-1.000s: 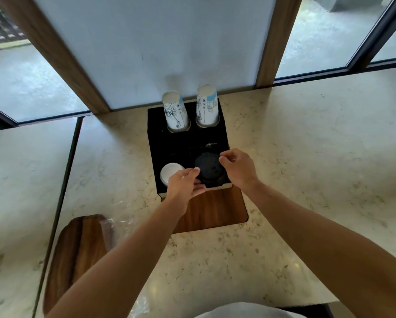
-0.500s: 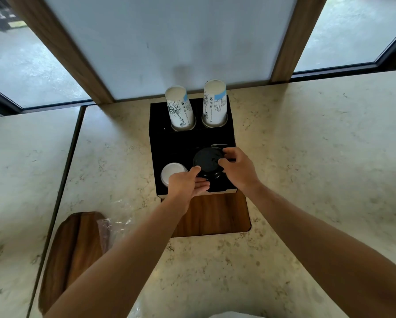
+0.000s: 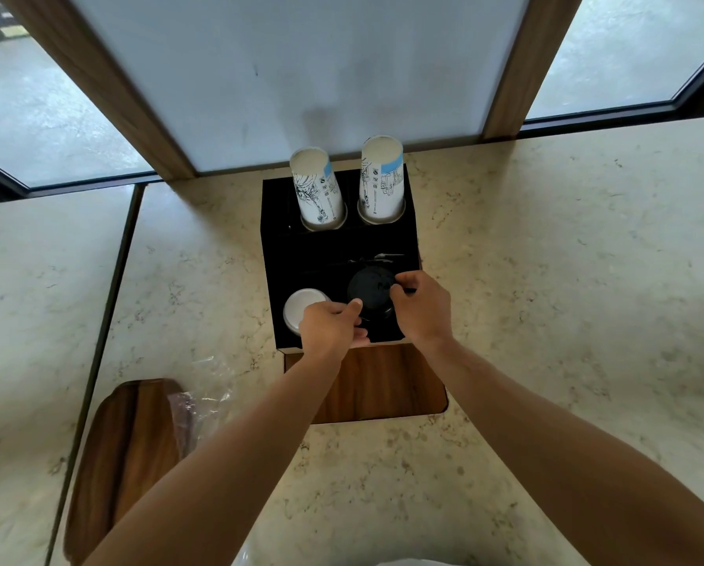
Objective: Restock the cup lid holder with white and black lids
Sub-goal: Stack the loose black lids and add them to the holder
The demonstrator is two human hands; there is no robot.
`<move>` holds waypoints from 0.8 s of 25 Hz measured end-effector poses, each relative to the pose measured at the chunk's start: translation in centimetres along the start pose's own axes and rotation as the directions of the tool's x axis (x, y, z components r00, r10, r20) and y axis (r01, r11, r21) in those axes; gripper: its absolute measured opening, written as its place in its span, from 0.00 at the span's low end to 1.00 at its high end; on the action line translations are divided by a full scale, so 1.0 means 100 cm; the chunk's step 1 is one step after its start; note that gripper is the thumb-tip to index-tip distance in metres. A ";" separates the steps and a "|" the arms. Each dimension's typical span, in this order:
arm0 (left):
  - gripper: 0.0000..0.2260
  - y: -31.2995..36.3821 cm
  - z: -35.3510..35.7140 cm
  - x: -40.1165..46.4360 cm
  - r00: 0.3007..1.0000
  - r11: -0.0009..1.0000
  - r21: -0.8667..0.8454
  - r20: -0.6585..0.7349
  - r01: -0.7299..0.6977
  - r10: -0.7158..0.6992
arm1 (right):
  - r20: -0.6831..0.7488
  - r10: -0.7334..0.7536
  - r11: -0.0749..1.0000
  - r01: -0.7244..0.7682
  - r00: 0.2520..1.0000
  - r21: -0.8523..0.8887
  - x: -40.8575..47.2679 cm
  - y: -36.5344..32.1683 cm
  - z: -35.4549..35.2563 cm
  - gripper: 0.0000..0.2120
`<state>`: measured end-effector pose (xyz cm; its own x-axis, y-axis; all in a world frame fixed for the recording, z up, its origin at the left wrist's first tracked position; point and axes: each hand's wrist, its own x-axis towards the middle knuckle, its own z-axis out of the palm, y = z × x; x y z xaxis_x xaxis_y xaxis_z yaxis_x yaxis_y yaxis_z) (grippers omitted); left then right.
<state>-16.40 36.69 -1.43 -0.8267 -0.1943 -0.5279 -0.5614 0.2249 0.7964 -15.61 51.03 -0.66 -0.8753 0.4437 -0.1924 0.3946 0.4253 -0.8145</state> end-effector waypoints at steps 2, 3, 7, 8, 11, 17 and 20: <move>0.16 -0.001 0.000 0.001 0.995 0.988 0.124 -0.036 -0.090 0.095 | -0.014 -0.034 0.998 0.034 0.999 -0.045 -0.001 0.000 0.002 0.12; 0.17 -0.001 0.000 0.002 0.992 0.983 0.147 -0.031 -0.113 0.118 | -0.017 -0.050 0.997 0.049 0.999 -0.062 -0.002 0.000 0.002 0.12; 0.18 -0.002 0.000 0.009 0.989 0.973 0.181 0.019 -0.146 0.145 | 0.002 -0.086 0.989 0.086 0.996 -0.121 -0.003 0.000 0.006 0.14; 0.17 -0.002 -0.001 0.009 0.987 0.969 0.192 0.025 -0.158 0.156 | 0.018 -0.092 0.986 0.094 0.996 -0.135 -0.003 0.001 0.007 0.15; 0.16 -0.002 0.000 0.008 0.971 0.933 0.267 0.043 -0.240 0.237 | 0.072 -0.090 0.980 0.101 0.993 -0.173 -0.006 0.004 0.009 0.19; 0.16 -0.004 0.002 0.006 0.951 0.891 0.337 0.049 -0.304 0.306 | 0.103 -0.092 0.974 0.111 0.990 -0.196 -0.004 0.006 0.008 0.20; 0.18 -0.003 0.004 0.001 0.928 0.839 0.416 0.034 -0.351 0.372 | 0.112 -0.108 0.968 0.130 0.988 -0.215 -0.005 0.008 0.009 0.20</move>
<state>-16.37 36.94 -1.84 -0.9769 -0.0647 -0.2037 -0.1957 0.6540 0.7307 -15.09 50.46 -1.72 -0.9385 0.3040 -0.1633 0.3281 0.6393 -0.6955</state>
